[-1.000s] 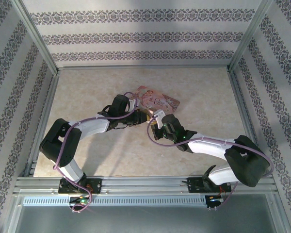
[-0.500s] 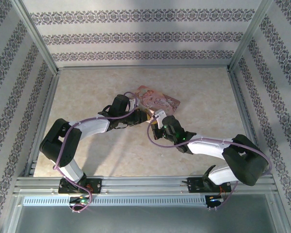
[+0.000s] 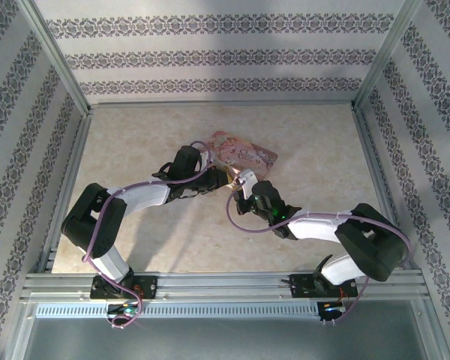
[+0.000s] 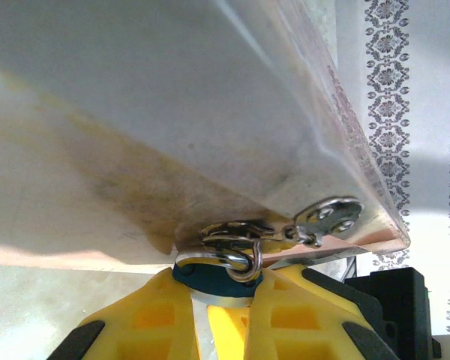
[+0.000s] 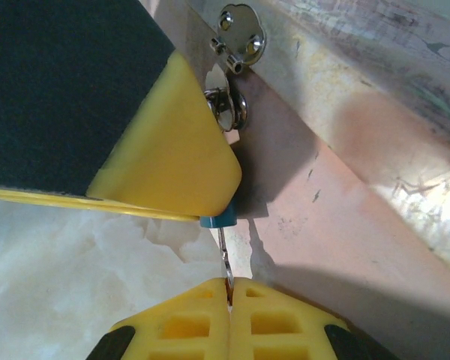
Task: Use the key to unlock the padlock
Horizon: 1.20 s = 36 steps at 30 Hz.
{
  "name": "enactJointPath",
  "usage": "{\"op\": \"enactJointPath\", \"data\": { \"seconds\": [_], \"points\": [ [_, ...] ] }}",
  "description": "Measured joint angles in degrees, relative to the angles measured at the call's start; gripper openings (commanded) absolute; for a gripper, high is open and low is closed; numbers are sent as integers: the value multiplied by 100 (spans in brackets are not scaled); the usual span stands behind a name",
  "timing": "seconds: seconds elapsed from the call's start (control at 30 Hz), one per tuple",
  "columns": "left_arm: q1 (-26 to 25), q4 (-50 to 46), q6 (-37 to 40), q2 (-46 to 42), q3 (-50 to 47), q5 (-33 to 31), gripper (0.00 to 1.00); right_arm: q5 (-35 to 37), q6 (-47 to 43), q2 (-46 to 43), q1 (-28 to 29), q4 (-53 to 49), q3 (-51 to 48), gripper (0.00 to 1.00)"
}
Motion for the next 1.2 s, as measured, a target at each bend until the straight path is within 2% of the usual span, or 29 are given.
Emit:
{"op": "enactJointPath", "data": {
  "seconds": [0.27, 0.73, 1.2],
  "points": [
    [0, 4, -79, 2, 0, -133, 10, -105, -15, 293, -103, 372, 68, 0],
    [-7, 188, -203, 101, 0, -470, 10, -461, 26, 667, -310, 382, 411, 0],
    [-221, 979, -352, 898, -7, -33, 12, -321, 354, 1178, -343, 774, 96, 0]
  ]
}}
